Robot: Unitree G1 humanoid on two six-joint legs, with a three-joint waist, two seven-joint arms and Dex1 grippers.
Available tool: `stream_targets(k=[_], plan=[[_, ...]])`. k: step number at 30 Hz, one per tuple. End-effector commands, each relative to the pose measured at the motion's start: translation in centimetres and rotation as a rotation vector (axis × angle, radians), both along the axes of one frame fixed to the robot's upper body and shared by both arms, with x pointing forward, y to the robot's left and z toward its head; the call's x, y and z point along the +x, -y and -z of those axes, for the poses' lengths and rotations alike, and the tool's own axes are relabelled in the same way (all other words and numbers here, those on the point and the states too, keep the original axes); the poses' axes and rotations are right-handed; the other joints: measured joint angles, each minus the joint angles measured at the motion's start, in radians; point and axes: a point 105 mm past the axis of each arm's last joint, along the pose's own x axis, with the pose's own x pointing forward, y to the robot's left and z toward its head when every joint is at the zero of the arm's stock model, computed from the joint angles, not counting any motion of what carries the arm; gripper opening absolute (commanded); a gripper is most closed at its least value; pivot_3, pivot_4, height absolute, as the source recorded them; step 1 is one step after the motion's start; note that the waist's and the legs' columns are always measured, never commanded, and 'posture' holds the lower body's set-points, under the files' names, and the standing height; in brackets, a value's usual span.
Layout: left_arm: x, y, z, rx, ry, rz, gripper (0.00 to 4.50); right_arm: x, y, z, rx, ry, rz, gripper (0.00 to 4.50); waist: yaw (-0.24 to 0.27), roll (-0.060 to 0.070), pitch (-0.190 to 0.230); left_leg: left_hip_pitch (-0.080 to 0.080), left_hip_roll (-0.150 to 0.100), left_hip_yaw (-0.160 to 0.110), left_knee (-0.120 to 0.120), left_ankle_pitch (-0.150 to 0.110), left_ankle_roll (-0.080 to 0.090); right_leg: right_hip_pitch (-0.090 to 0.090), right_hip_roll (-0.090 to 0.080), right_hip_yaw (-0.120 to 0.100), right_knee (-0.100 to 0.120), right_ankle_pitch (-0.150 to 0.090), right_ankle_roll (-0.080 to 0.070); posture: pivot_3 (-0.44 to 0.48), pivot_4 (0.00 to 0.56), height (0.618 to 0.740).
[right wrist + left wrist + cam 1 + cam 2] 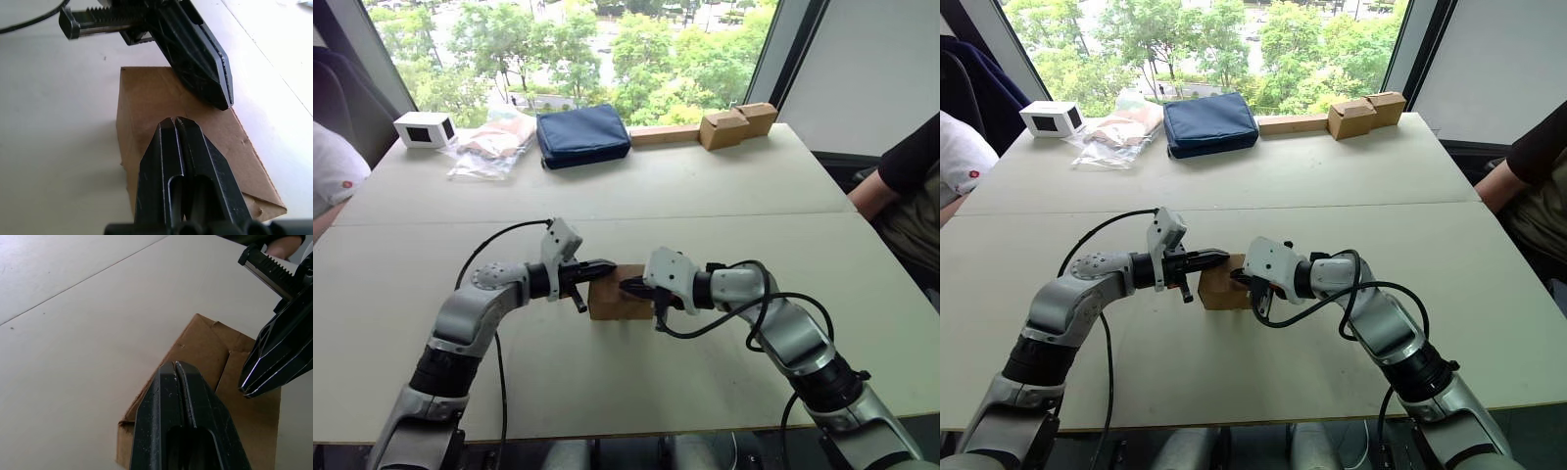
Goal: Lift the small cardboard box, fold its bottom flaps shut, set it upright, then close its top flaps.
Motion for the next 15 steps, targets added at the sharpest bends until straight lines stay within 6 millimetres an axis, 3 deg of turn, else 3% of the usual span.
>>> stream_targets(k=[1,8,15], plan=[[-0.1,-0.1,-0.3,-0.063,-0.025,-0.019,0.02,-0.1,0.4,-1.8,0.091,-0.004,0.021,0.0,0.0,0.0,0.0,0.0,0.0,0.0,0.0,0.0,0.0,0.0,0.0,0.0,0.0,0.0,0.0,0.0,0.15,0.74],[-0.5,-0.5,-4.0,-0.248,-0.046,-0.02,0.02,1.4,1.8,-3.6,0.233,-0.038,0.126,0.0,-0.002,0.0,0.0,0.0,0.0,0.0,0.0,0.0,0.0,0.0,0.0,0.0,0.0,0.0,0.0,0.0,0.15,0.74],[-1.0,-0.9,-3.5,-0.205,-0.053,-0.031,0.02,2.2,1.8,-3.1,0.223,-0.023,0.157,0.0,-0.002,0.0,0.0,0.0,0.0,0.0,0.0,0.0,0.0,0.0,0.0,0.0,0.0,0.0,0.0,0.0,0.15,0.74]])
